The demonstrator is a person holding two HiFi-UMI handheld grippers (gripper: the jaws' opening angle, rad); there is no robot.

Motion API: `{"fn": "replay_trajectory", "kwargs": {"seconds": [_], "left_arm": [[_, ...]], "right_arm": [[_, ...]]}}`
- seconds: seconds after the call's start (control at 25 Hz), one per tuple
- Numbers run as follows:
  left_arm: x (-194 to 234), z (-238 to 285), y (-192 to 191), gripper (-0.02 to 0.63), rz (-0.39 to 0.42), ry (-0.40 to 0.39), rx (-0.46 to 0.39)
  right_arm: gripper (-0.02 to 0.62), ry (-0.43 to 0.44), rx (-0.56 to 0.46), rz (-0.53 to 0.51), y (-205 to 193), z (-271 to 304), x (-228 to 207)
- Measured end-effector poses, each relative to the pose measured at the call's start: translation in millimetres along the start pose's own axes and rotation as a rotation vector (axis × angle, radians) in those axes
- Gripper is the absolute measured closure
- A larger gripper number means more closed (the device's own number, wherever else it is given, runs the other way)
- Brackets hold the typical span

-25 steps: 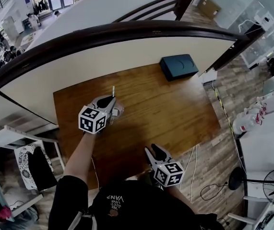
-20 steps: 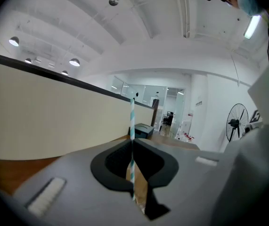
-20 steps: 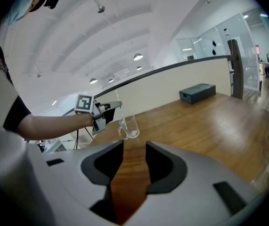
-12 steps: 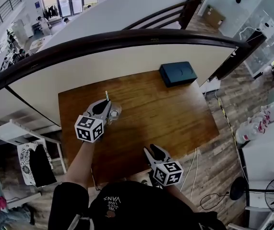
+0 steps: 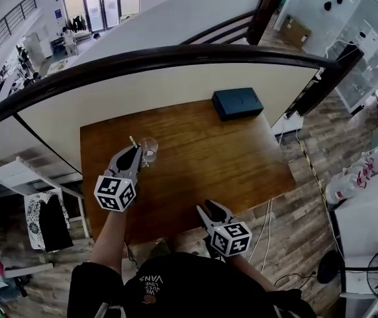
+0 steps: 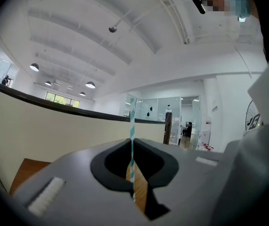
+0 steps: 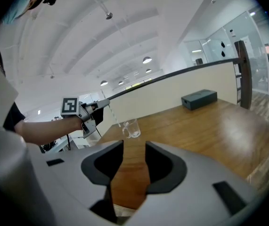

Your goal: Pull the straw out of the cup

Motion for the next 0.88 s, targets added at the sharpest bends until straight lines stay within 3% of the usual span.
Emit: {"fn": "replay_trajectory", "kwargs": {"seconds": [0.48, 0.88], "left_arm": [[-60.1, -73.1, -15.8, 0.584, -0.008, 0.101, -0.057], [-113.3, -115.8, -43.1, 0.584, -0.018, 0.14, -0.038]], "right_arm": [[0.462, 0.041, -0.02, -0.027, -23.5, -46.3, -4.6], [0.462, 0.077, -0.031, -0.043, -44.0, -76.5, -9.6]]}}
Point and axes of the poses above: the fingertips, and each gripper's own axes: z forward along the fingers, x to its left, y out of its top, the point moved 5 cm from there along -z, backward along the fingers, and after that the axes turned 5 degrees about x, right-handed, at the moved point
